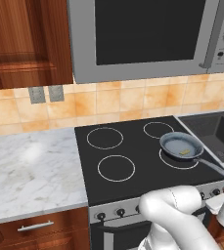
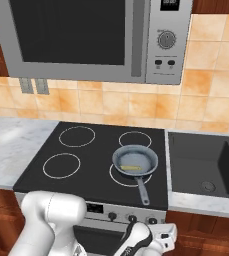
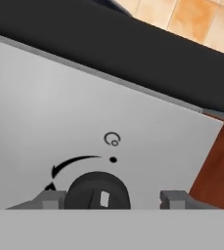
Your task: Pick up the butter stick and place it in the pan. Then turn on the burner for the pan.
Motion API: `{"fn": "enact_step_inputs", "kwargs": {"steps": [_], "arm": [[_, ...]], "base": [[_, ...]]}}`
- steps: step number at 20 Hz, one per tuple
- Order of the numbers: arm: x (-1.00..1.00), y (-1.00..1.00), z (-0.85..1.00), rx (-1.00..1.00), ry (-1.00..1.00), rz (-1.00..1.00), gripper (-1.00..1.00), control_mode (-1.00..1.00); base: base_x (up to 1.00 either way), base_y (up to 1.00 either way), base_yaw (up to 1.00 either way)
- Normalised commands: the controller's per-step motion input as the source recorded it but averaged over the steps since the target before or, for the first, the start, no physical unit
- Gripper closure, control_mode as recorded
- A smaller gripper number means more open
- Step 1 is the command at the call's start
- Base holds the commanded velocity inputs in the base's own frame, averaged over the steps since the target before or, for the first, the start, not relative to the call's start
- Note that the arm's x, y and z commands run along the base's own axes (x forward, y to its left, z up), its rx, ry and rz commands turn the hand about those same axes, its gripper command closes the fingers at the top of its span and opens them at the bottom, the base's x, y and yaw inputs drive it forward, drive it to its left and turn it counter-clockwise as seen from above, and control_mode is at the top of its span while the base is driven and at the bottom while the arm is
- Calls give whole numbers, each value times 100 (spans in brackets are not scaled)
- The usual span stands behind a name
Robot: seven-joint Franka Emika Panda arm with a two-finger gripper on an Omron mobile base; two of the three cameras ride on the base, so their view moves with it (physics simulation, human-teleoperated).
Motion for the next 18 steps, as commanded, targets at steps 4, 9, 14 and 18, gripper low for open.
{"fn": "enact_step_inputs", "kwargs": {"steps": [4,9,14,18], "arm": [[0,24,-23,0,0,-7,100,-100],[2,7,-7,0,0,-5,100,-100],[3,0,0,-7,1,1,100,-100],[0,0,0,-26,0,5,100,-100]], "base": [[0,0,0],[0,0,0],[0,0,0],[0,0,0]]}}
